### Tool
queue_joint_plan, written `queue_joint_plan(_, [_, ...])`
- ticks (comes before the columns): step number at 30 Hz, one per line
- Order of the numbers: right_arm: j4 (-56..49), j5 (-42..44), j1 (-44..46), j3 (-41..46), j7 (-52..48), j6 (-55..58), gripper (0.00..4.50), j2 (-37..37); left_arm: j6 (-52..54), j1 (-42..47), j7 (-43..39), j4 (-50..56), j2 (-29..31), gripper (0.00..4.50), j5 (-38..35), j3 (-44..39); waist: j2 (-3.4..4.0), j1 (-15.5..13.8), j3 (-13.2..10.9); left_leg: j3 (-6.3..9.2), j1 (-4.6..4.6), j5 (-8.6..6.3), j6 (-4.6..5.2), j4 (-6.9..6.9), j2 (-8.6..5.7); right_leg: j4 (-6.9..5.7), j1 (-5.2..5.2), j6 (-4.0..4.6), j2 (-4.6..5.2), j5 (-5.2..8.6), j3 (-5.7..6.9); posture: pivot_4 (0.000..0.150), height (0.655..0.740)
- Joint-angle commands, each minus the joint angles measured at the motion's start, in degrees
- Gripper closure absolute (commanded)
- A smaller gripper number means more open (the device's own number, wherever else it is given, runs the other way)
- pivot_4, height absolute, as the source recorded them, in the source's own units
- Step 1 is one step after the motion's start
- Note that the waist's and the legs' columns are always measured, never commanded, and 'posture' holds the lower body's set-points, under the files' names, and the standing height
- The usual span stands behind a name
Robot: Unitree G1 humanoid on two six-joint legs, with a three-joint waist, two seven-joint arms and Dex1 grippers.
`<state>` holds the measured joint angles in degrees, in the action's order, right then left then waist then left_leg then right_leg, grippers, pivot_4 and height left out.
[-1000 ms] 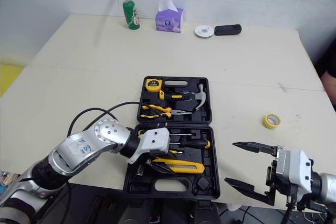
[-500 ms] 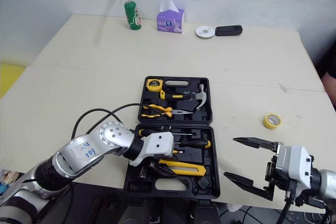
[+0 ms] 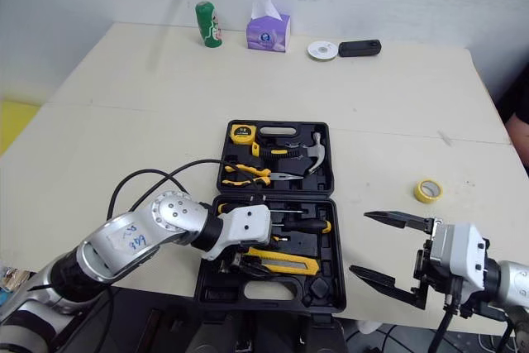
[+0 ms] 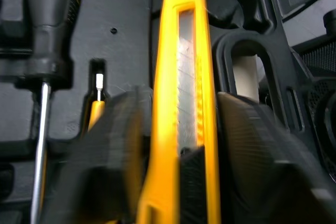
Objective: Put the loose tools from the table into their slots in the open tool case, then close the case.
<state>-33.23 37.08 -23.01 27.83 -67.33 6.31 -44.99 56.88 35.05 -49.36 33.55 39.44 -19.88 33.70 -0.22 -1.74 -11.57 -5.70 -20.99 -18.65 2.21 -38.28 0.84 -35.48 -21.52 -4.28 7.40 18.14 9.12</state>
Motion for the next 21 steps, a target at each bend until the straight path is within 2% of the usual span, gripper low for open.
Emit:
queue_joint_plan(1, [0.11, -0.01, 0.35, 0.2, 0.04, -0.61, 0.0, 0.12, -0.15, -1.1, 0.74, 0.02, 0.03, 0.49, 1.01, -0.13, 0.0, -0.01, 0.0, 0.0, -0.01, 0.0, 0.0, 0.0, 0.0, 0.0, 0.0, 0.0, 0.0, 0.0, 0.0, 0.15, 0.74])
queue_joint_plan(7, [0.96, -0.53, 1.54, -0.85, 0.1, -0.97, 0.0, 0.27, -2.6, -1.42, -0.67, 0.1, -0.68, 0.49, -0.72, -2.25, 0.0, 0.0, 0.0, 0.01, -0.02, 0.0, 0.0, -0.01, -0.01, 0.01, 0.0, 0.0, 0.0, 0.0, 0.01, 0.15, 0.74])
queue_joint_plan(11, [1.11, -1.06, 1.8, -1.43, 0.22, -1.15, 0.0, 0.65, -12.0, -4.06, -3.94, 0.29, -3.05, 0.49, -3.1, -6.34, 0.0, -0.03, 0.0, 0.02, -0.04, 0.02, 0.01, -0.02, -0.01, 0.02, -0.01, 0.0, 0.0, 0.0, 0.03, 0.15, 0.74])
queue_joint_plan(14, [1.12, -1.43, 1.57, -0.92, 0.76, -1.31, 0.0, 1.07, -19.89, -7.42, -5.09, 0.02, -6.19, 0.49, -6.31, -12.76, 0.0, 0.03, 0.0, 0.02, -0.04, 0.02, 0.01, -0.04, -0.01, 0.01, -0.01, 0.0, 0.0, 0.0, 0.03, 0.15, 0.74])
queue_joint_plan(18, [2.28, -1.77, -0.39, 1.61, -0.11, -2.38, 0.0, 1.35, -27.04, -10.64, -9.3, -3.48, -5.79, 0.49, -6.15, -14.87, 0.01, 0.06, 0.0, 0.02, -0.01, 0.03, 0.0, -0.07, -0.01, -0.01, 0.0, 0.0, 0.0, 0.0, 0.03, 0.15, 0.74])
queue_joint_plan(21, [3.93, -2.64, -0.89, 2.25, 0.14, -3.67, 0.0, 1.67, -29.46, -10.96, -10.19, -6.12, -8.09, 1.28, -7.67, -16.04, 0.02, 0.05, 0.01, 0.01, -0.01, 0.05, 0.01, -0.07, -0.03, -0.03, 0.01, 0.0, 0.01, 0.0, 0.04, 0.15, 0.74])
